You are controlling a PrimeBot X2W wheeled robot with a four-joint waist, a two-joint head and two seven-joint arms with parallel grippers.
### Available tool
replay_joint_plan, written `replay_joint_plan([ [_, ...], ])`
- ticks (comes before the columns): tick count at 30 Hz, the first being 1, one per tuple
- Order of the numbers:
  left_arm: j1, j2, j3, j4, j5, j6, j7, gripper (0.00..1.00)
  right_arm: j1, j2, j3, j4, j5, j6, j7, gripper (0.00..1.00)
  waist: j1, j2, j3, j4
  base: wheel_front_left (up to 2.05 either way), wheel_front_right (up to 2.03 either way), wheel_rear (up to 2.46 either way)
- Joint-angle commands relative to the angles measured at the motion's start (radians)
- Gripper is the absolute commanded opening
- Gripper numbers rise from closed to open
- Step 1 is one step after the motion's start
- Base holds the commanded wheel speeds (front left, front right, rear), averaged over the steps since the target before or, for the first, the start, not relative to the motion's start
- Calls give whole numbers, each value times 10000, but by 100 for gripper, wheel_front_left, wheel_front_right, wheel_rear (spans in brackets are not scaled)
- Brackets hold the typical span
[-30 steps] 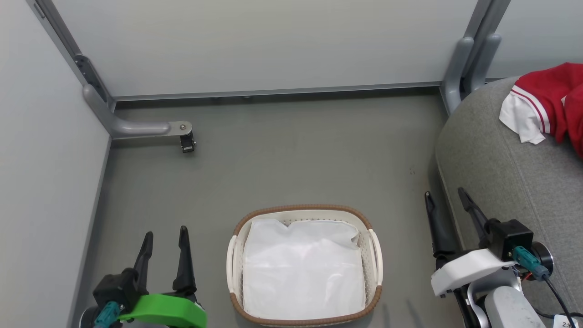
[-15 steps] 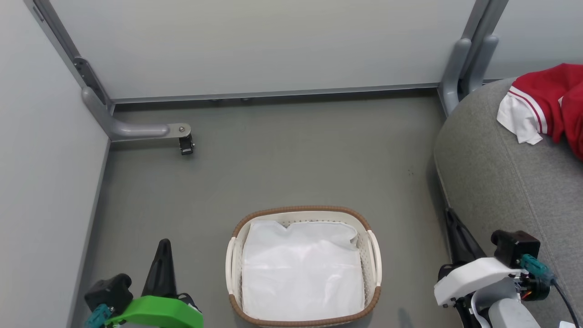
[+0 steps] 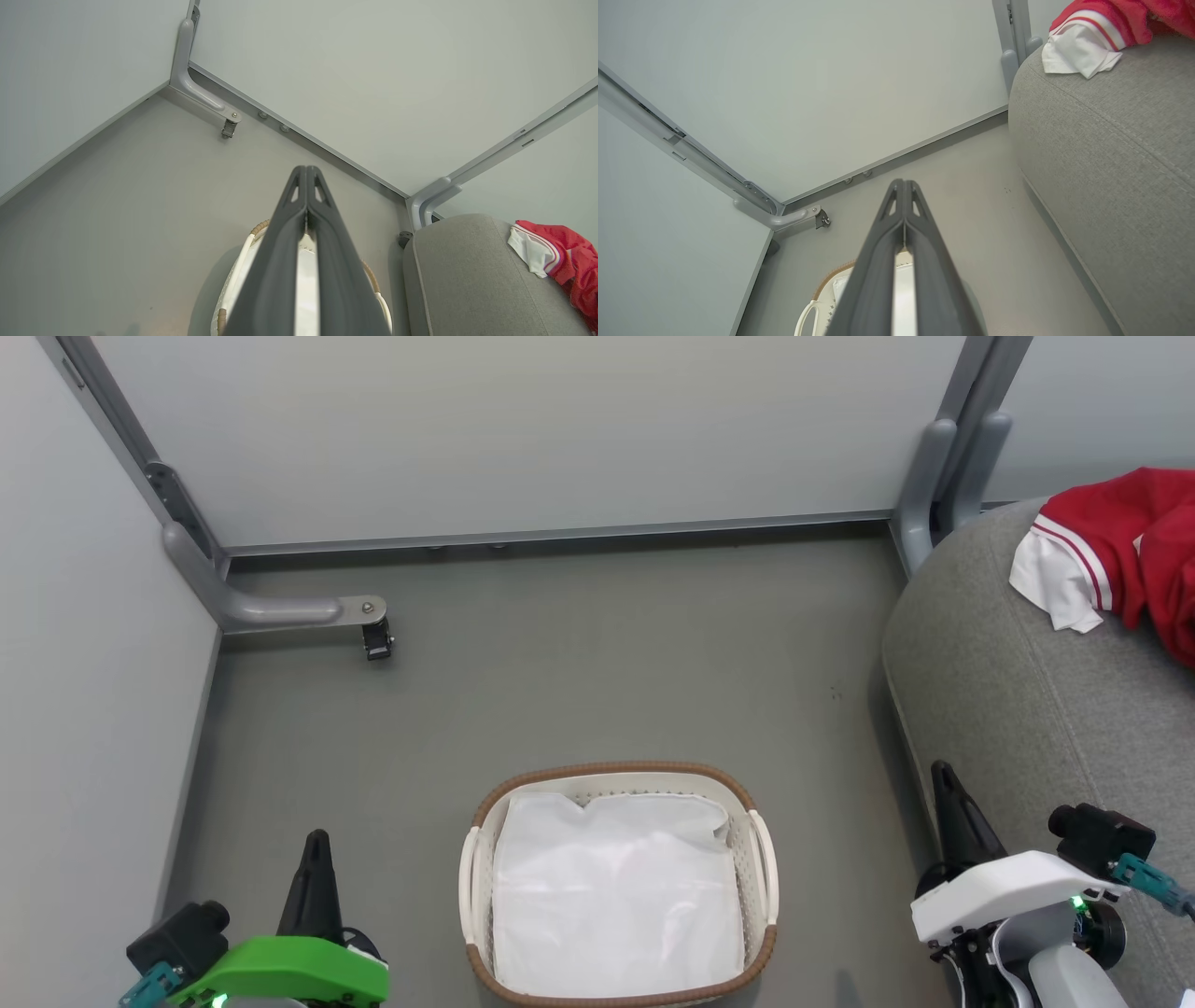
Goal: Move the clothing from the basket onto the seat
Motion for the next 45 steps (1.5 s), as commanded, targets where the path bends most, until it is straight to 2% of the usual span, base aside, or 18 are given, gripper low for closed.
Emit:
replay_joint_plan([
  [1, -298, 105, 106, -180, -378, -72, 80, 0, -84, -40, -82, -181, 404, 0, 103, 0, 0, 0, -9, -10, 0, 0, 0],
  [23, -531, 165, 564, -266, -3059, -258, 827, 0, -57, -64, -422, -318, 3440, -2, 889, 0, 0, 0, -132, -141, 0, 0, 0],
  [45, -718, 181, 982, -328, -5188, -419, 1468, 0, -31, -81, -692, -416, 5882, -5, 1524, 0, 0, 0, -255, -272, 0, 0, 0],
])
